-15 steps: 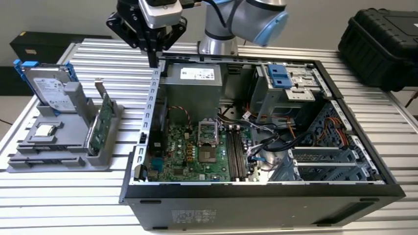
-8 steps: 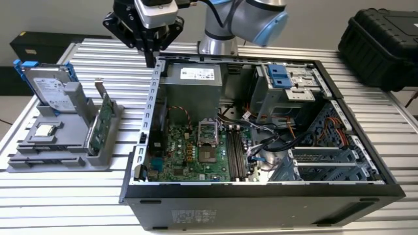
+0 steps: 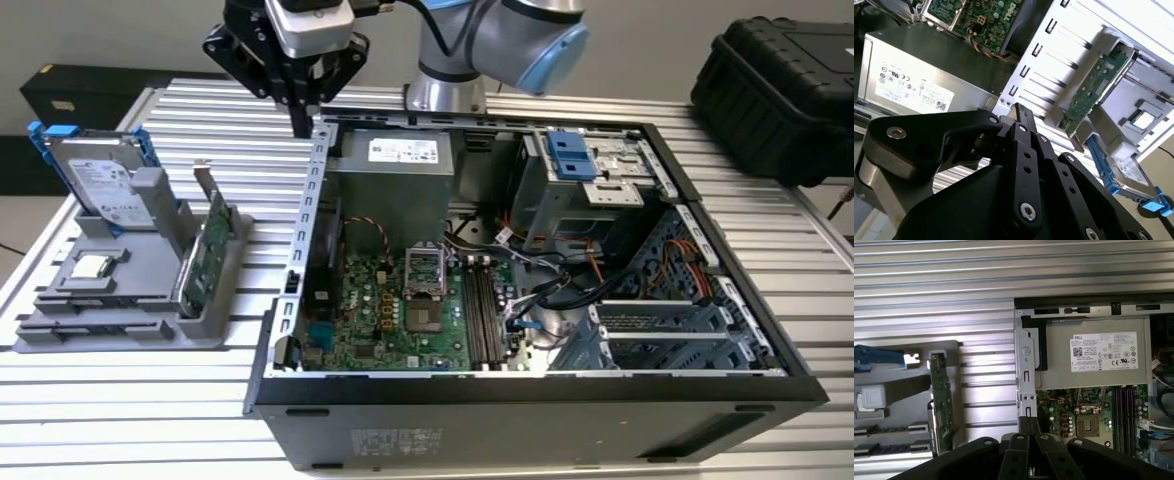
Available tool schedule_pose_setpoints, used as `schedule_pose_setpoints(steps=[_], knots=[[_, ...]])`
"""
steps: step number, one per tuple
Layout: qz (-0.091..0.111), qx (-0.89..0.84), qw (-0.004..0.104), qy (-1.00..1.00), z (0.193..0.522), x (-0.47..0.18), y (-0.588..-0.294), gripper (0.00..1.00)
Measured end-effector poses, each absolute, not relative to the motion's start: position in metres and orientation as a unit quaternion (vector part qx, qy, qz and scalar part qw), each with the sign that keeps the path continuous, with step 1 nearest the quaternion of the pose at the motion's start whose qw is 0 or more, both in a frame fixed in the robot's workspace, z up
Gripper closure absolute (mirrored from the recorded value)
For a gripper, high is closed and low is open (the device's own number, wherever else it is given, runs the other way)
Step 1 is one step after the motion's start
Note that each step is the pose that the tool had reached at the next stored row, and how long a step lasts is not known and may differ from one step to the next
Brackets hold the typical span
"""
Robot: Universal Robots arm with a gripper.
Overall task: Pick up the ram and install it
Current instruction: 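Reach for the ram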
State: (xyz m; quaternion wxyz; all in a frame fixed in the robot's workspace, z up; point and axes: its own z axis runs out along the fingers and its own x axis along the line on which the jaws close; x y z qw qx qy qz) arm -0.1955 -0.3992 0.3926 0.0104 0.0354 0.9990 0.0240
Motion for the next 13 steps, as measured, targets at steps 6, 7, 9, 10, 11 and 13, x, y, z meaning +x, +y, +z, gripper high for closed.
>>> schedule_pose_setpoints(steps=[6,7,9,10,11,13], knots=[[0.024,0.035,0.010,0.999,0.3926,-0.2009,-0.3993,1.00],[0.024,0.035,0.010,0.999,0.3926,-0.2016,-0.3993,1.00],[0.024,0.035,0.010,0.999,0.3926,-0.2029,-0.3993,1.00],[0.024,0.035,0.010,0.999,0.3927,-0.2036,-0.3993,1.00],[0.024,0.035,0.010,0.999,0.3926,-0.2043,-0.3993,1.00],[0.024,0.035,0.010,0.999,0.3926,-0.2057,-0.3993,1.00]])
